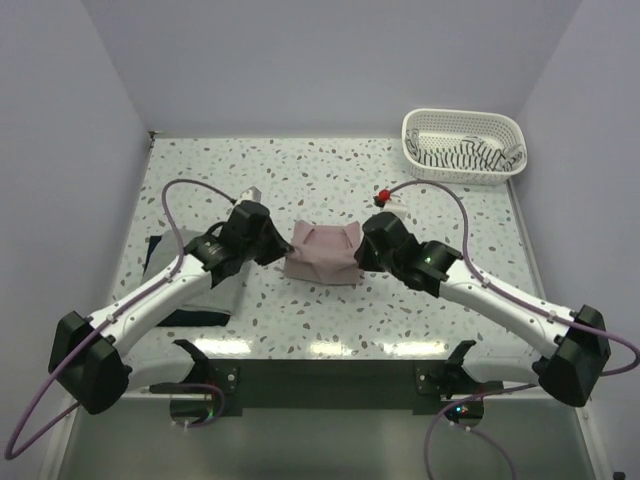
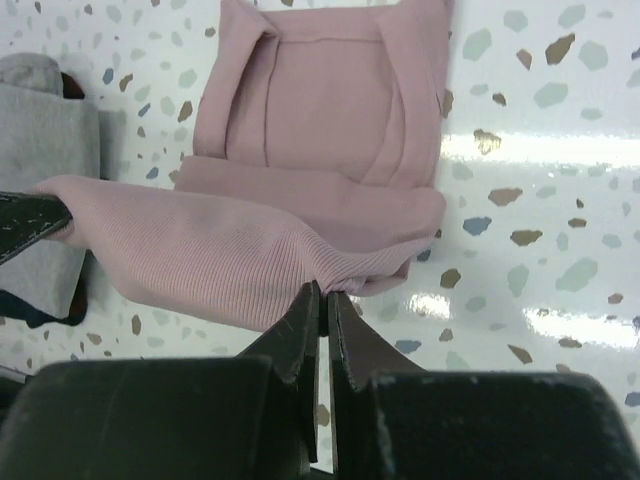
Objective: Fold and stack the tank tops
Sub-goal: Fold the tank top
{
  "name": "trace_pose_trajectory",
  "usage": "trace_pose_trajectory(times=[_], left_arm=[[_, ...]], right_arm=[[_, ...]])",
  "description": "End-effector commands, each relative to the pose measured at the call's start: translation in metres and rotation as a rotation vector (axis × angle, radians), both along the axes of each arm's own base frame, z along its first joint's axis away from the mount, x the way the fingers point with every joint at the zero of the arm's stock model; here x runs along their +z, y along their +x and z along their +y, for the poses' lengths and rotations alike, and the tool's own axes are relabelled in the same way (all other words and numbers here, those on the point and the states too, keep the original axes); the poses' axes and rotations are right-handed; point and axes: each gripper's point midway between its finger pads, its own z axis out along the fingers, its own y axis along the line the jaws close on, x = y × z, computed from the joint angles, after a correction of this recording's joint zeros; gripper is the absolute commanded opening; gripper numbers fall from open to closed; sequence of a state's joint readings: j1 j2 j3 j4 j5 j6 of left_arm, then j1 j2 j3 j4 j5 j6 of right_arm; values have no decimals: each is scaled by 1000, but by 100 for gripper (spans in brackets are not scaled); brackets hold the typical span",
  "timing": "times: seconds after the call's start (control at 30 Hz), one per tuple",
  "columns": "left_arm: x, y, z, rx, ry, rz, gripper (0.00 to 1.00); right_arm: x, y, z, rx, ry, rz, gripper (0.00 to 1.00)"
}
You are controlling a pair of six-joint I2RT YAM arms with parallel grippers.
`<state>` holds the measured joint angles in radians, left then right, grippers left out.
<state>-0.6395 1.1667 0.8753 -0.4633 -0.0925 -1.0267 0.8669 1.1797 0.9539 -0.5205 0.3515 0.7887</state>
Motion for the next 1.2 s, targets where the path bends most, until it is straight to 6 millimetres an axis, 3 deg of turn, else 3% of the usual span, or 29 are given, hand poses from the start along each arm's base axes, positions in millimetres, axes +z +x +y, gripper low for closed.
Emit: trace_pose_trajectory(times=[0.0,0.1,0.17,0.2,0.23,0.27,0.3,0.33,0.37,0.43,0.47,0.5,0.57,0.67,0.77,0.83,0.87,0.9,0.97,1.17], left_arm=[[36,43,-12,-20,-78,-124,0],[43,77,-13,8,-96,-153,0],[48,98,-14,8,-119,-170,0],[34,111,-15,19,-100,-149,0],[44,125,-21,0,-114,-182,0],[44,139,-21,2,-119,-196,0],[18,155,-23,2,-92,-154,0],[26,172,-28,-5,-99,-183,1],[19,185,-27,0,-91,-182,5],[-2,215,-32,-24,-95,-185,27],[2,229,-35,-27,-128,-233,34],[-6,235,-35,-24,-150,-230,43],[2,247,-28,-7,-172,-277,51],[22,246,-19,8,-170,-319,56],[30,234,1,73,-102,-321,57],[17,211,16,134,-78,-263,54],[25,208,17,139,-77,-274,51],[8,193,17,155,-88,-221,48],[9,181,6,136,-118,-237,42],[-38,172,-25,61,-121,-131,23]], right_arm=[[28,38,10,25,43,-58,0],[33,69,4,7,57,-63,0],[20,90,2,1,33,-34,0],[28,108,-2,-18,50,-52,0],[8,120,-2,-20,22,-10,0],[3,130,-2,-18,27,-3,0],[6,151,-6,-38,39,-15,0],[-1,161,-7,-39,27,-8,1],[-29,173,-6,-38,1,36,12],[-32,201,-12,-65,-7,21,29],[-51,211,-12,-68,-24,41,38],[-44,226,-14,-84,-12,1,52],[-43,243,-14,-91,-28,-35,62],[-34,244,-22,-97,-81,-38,64],[-24,228,-29,-105,-119,-73,64],[-27,209,-22,-75,-180,-86,63],[-25,203,-19,-69,-205,-100,62],[-23,197,-16,-59,-224,-114,62],[-29,188,-4,-18,-256,-121,61],[-69,194,5,3,-287,-58,57]])
